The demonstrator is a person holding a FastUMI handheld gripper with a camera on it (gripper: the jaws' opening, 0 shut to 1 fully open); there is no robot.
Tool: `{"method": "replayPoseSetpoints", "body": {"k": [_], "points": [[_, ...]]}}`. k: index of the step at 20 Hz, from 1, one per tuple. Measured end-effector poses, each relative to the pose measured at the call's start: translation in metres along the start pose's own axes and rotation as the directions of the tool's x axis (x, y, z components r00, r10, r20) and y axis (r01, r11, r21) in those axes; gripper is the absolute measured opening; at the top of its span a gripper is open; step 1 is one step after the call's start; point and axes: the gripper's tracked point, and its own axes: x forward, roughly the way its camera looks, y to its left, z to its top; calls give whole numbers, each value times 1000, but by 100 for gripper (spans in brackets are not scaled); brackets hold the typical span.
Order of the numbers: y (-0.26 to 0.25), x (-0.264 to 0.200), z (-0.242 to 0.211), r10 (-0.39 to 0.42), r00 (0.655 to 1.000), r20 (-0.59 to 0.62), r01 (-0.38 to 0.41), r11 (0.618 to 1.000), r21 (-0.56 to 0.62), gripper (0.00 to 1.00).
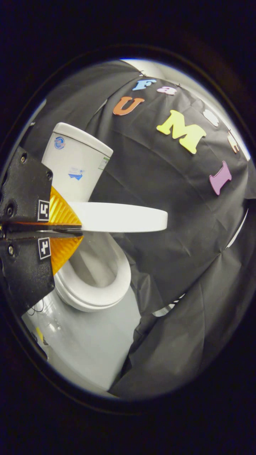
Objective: Open the toilet lid.
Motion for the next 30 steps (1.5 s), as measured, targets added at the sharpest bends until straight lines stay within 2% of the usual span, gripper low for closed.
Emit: {"method": "replayPoseSetpoints", "body": {"k": [15, 21, 30], "points": [[55, -8, -1, -27, 999, 44, 32, 992, -122, 4], [80, -9, -5, -45, 996, 80, 62, 974, -219, 4], [118, -10, -14, -36, 994, 98, 65, 948, -310, 6]]}}
